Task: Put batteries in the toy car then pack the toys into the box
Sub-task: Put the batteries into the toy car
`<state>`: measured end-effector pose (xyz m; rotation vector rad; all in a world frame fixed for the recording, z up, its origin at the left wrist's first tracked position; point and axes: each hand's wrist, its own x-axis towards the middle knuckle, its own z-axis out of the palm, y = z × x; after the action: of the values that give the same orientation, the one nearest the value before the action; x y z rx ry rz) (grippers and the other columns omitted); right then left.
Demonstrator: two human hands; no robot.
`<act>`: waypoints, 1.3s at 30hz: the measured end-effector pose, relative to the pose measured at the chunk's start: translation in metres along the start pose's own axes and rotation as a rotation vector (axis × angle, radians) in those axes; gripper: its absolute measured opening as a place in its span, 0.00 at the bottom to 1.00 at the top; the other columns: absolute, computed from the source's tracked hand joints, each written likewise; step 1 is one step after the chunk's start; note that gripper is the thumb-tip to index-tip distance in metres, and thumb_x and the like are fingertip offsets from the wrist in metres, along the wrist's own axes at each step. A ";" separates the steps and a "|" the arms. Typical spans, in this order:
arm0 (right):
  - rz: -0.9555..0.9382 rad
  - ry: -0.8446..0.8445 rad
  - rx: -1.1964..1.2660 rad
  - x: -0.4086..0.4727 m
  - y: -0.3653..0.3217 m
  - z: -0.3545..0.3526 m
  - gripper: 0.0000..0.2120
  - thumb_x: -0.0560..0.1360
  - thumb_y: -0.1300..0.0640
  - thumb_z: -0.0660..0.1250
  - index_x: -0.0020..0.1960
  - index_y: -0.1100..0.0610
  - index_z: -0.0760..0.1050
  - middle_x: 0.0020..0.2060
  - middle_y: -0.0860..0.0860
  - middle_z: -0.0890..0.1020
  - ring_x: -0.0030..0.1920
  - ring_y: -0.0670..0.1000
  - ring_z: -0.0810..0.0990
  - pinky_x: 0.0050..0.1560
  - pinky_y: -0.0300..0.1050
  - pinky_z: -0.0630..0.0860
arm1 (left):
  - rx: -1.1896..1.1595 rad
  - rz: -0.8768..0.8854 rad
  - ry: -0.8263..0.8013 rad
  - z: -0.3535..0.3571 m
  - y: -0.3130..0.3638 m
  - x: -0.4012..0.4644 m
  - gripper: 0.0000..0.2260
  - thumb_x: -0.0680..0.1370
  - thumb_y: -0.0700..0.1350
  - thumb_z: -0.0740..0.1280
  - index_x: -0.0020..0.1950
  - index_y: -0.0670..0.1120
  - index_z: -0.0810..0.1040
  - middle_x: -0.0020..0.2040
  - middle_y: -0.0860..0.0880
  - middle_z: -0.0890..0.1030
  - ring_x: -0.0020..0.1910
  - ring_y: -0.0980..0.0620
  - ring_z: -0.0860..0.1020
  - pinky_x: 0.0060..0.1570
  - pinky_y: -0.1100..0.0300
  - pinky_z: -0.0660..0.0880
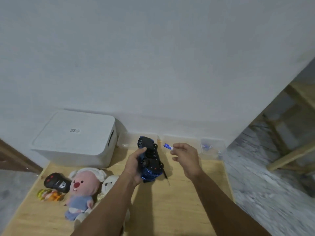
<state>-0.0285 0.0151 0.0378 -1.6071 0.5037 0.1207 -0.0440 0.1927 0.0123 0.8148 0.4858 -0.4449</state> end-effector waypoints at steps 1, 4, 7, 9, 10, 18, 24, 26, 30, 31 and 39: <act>-0.022 -0.014 -0.004 -0.002 -0.004 0.002 0.07 0.73 0.68 0.67 0.47 0.58 0.79 0.45 0.55 0.82 0.45 0.51 0.82 0.41 0.42 0.79 | 0.021 0.007 -0.004 0.001 0.000 0.001 0.18 0.75 0.48 0.65 0.61 0.41 0.78 0.50 0.38 0.83 0.49 0.38 0.80 0.51 0.46 0.77; -0.141 -0.016 -0.079 -0.005 -0.010 0.011 0.07 0.73 0.67 0.69 0.43 0.55 0.79 0.42 0.54 0.83 0.45 0.51 0.81 0.43 0.43 0.80 | 0.040 0.022 -0.017 0.004 0.001 0.003 0.21 0.73 0.48 0.66 0.63 0.39 0.77 0.50 0.38 0.83 0.48 0.39 0.80 0.50 0.47 0.76; -0.253 -0.005 -0.158 -0.006 -0.013 0.019 0.07 0.72 0.64 0.71 0.42 0.53 0.79 0.40 0.52 0.83 0.43 0.50 0.81 0.51 0.49 0.81 | 0.026 0.015 -0.042 0.005 0.004 0.003 0.23 0.72 0.50 0.65 0.63 0.39 0.77 0.48 0.39 0.82 0.45 0.40 0.80 0.48 0.49 0.76; -0.285 -0.007 -0.181 -0.005 -0.016 0.023 0.06 0.72 0.64 0.72 0.42 0.53 0.80 0.41 0.53 0.84 0.43 0.50 0.82 0.53 0.51 0.81 | 0.010 0.022 -0.065 0.006 0.006 0.003 0.23 0.72 0.50 0.65 0.64 0.39 0.77 0.48 0.39 0.82 0.45 0.41 0.80 0.49 0.49 0.76; -0.295 -0.001 -0.191 -0.005 -0.016 0.025 0.06 0.71 0.64 0.73 0.42 0.54 0.80 0.41 0.53 0.84 0.44 0.50 0.83 0.53 0.51 0.81 | 0.003 0.028 -0.070 0.006 0.008 0.002 0.23 0.73 0.50 0.64 0.64 0.39 0.77 0.50 0.38 0.81 0.46 0.40 0.79 0.51 0.48 0.76; -0.298 0.081 -0.171 -0.007 -0.014 0.035 0.05 0.70 0.62 0.75 0.44 0.55 0.85 0.39 0.48 0.86 0.41 0.46 0.84 0.50 0.44 0.81 | -0.061 0.028 -0.149 0.007 0.013 0.005 0.25 0.80 0.58 0.56 0.66 0.43 0.78 0.62 0.36 0.77 0.53 0.39 0.77 0.58 0.43 0.73; -0.385 0.101 -0.387 -0.010 -0.008 0.041 0.07 0.72 0.63 0.72 0.50 0.58 0.85 0.44 0.50 0.86 0.44 0.46 0.83 0.50 0.36 0.78 | -0.042 0.014 -0.194 0.012 0.011 0.005 0.25 0.82 0.57 0.54 0.66 0.43 0.78 0.63 0.38 0.79 0.58 0.37 0.78 0.61 0.41 0.72; -0.439 0.104 -0.477 -0.011 -0.006 0.042 0.09 0.74 0.64 0.70 0.51 0.57 0.84 0.46 0.51 0.85 0.46 0.48 0.82 0.50 0.35 0.76 | -0.046 0.019 -0.184 0.012 0.010 0.005 0.24 0.81 0.57 0.54 0.66 0.43 0.78 0.62 0.39 0.80 0.56 0.39 0.80 0.57 0.44 0.76; -0.498 0.032 -0.600 -0.013 0.000 0.044 0.13 0.76 0.65 0.65 0.56 0.56 0.82 0.50 0.50 0.80 0.52 0.48 0.78 0.51 0.30 0.70 | -0.044 0.018 -0.168 0.011 0.014 0.005 0.23 0.81 0.57 0.55 0.63 0.43 0.79 0.59 0.38 0.81 0.52 0.39 0.82 0.51 0.47 0.78; -0.484 0.010 -0.611 -0.013 0.001 0.045 0.13 0.77 0.65 0.64 0.57 0.55 0.82 0.50 0.50 0.79 0.52 0.48 0.77 0.52 0.31 0.71 | -0.038 0.015 -0.159 0.011 0.014 0.005 0.23 0.81 0.57 0.56 0.63 0.43 0.80 0.58 0.38 0.82 0.51 0.39 0.82 0.51 0.47 0.78; -0.463 -0.067 -0.751 -0.011 0.006 0.042 0.13 0.80 0.59 0.60 0.60 0.51 0.79 0.49 0.49 0.75 0.51 0.51 0.76 0.52 0.47 0.76 | 0.004 -0.002 -0.100 0.013 0.017 0.008 0.24 0.81 0.58 0.57 0.63 0.43 0.80 0.59 0.38 0.82 0.54 0.38 0.81 0.47 0.50 0.79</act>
<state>-0.0318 0.0580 0.0314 -2.4023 0.0030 0.0095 -0.0255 0.1915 0.0255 0.7921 0.3928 -0.4861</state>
